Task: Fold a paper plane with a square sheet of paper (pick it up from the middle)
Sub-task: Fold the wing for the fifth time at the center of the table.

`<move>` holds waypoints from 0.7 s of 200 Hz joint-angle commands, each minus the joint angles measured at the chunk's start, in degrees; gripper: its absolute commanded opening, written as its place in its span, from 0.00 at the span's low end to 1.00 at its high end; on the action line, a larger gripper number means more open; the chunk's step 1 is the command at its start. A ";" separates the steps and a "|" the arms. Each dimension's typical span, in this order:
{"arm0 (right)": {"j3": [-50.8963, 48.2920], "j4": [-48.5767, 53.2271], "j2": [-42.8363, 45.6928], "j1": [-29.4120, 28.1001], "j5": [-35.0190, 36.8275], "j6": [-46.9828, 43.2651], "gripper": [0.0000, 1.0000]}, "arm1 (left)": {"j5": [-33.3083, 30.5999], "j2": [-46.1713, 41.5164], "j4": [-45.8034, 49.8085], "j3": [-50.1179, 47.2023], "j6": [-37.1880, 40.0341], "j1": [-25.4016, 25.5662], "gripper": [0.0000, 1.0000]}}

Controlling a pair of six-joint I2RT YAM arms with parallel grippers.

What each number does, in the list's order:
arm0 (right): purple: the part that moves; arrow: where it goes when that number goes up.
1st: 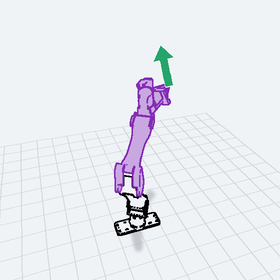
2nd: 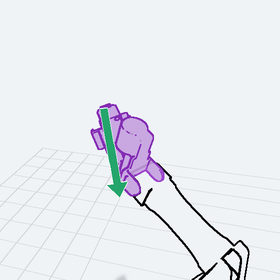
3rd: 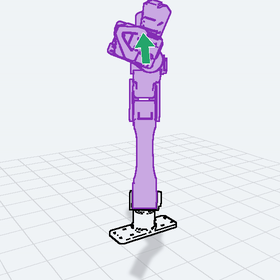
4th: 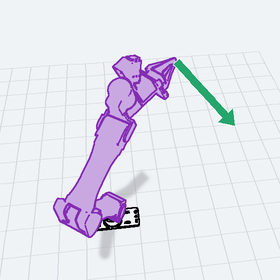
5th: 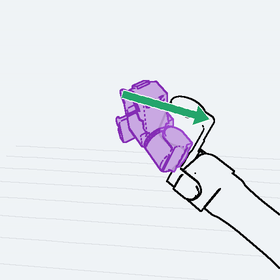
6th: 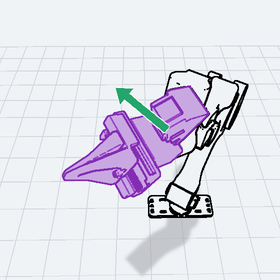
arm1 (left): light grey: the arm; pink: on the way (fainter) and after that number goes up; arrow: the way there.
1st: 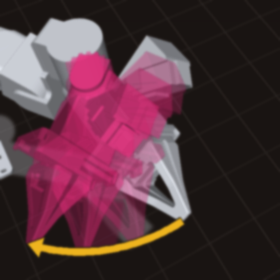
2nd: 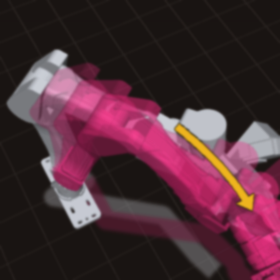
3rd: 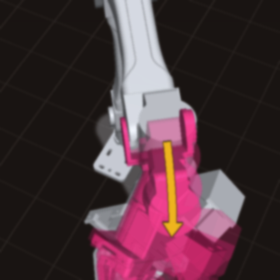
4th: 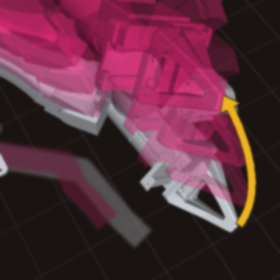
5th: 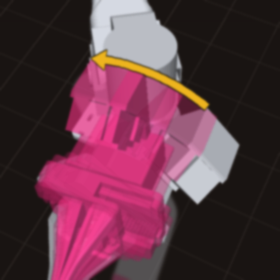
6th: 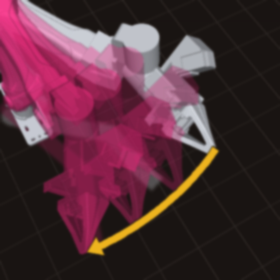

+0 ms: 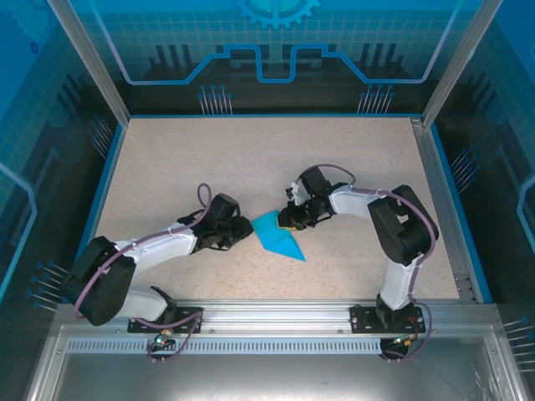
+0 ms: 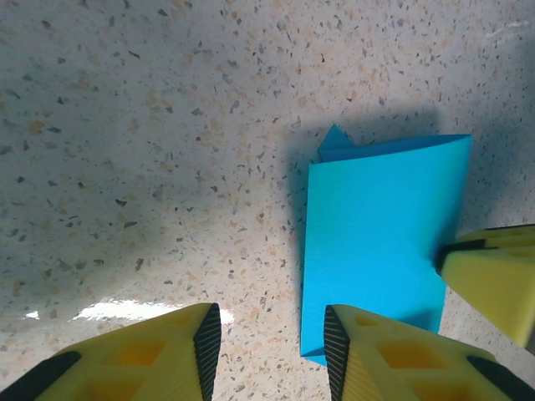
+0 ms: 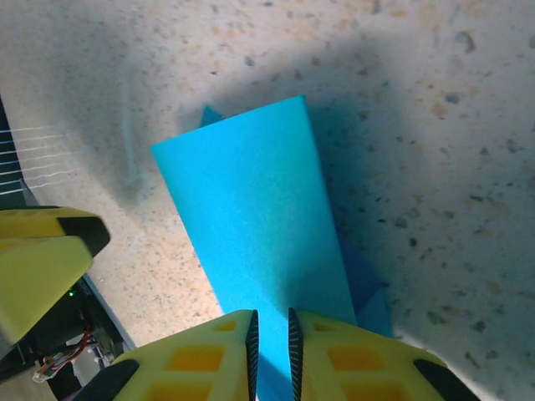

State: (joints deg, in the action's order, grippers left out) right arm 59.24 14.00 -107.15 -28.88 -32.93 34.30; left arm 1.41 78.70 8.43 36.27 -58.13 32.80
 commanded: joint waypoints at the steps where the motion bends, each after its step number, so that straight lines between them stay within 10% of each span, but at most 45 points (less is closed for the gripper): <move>1: 0.64 -1.97 -2.29 -0.14 2.30 1.68 0.20 | 1.83 0.92 -0.66 2.03 1.16 -0.14 0.42; 77: -11.55 -18.58 -4.20 -0.04 7.06 21.96 0.20 | 6.81 5.30 -4.59 3.57 -0.25 -0.21 0.47; 140: -11.99 -17.11 -4.97 0.11 7.02 21.49 0.20 | 8.49 8.95 -7.19 4.29 -1.81 -0.19 0.48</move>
State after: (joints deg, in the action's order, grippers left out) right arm 49.54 -7.49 -107.46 -28.56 -30.76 54.68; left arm 8.05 87.07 2.94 39.13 -58.63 32.80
